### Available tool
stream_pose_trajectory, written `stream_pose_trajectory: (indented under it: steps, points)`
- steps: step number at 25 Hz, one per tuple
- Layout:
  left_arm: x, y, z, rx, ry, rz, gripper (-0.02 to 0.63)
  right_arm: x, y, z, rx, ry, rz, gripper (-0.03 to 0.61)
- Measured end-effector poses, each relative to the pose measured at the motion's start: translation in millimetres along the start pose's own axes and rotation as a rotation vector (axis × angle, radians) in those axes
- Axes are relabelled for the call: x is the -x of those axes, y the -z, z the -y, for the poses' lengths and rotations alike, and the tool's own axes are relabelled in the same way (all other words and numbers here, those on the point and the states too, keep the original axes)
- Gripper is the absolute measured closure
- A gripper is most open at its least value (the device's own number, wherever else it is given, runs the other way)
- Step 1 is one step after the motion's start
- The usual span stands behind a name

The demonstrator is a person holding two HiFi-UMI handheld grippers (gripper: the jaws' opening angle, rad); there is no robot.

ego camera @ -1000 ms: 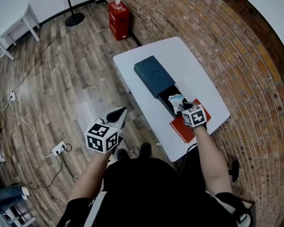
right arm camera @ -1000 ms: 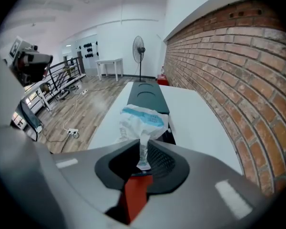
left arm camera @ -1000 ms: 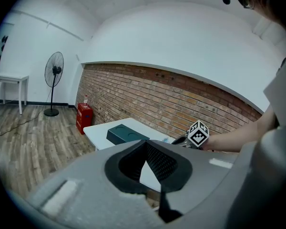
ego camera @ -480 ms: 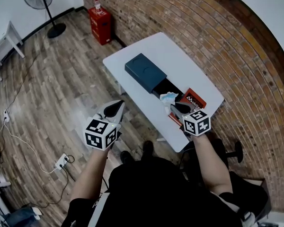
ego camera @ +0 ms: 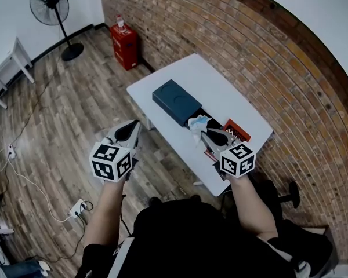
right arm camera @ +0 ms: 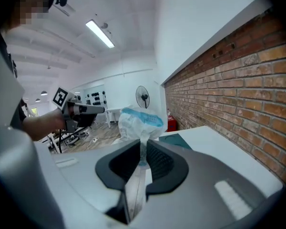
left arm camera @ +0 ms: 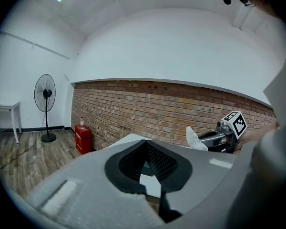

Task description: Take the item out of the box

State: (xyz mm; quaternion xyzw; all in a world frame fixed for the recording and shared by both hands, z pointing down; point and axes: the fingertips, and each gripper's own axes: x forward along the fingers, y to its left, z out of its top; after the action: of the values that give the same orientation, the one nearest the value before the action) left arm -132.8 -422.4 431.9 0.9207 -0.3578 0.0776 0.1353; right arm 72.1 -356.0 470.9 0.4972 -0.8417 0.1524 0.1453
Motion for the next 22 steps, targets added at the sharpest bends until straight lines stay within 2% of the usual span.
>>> stream_pose_trajectory:
  steps: [4, 8, 12, 16, 22]
  points:
    - [-10.0, -18.4, 14.8, -0.014, -0.009, 0.032, 0.609, 23.8, -28.0, 9.1, 0.031, 0.006, 0.084, 0.540]
    - [-29.2, -32.9, 43.3, -0.022, 0.004, 0.054, 0.609, 63.0, -39.7, 24.9, -0.017, 0.004, 0.173, 0.543]
    - [-47.4, -35.4, 79.0, -0.010, 0.037, 0.049, 0.608, 99.9, -27.3, 45.3, -0.051, 0.016, 0.207, 0.546]
    - [-65.4, -29.8, 107.4, -0.023, 0.069, 0.006, 0.608, 122.1, -17.3, 60.0, -0.091, 0.014, 0.258, 0.548]
    - [-88.6, -26.0, 135.2, -0.055, 0.084, -0.022, 0.609, 134.1, 5.3, 73.7, -0.109, 0.007, 0.245, 0.548]
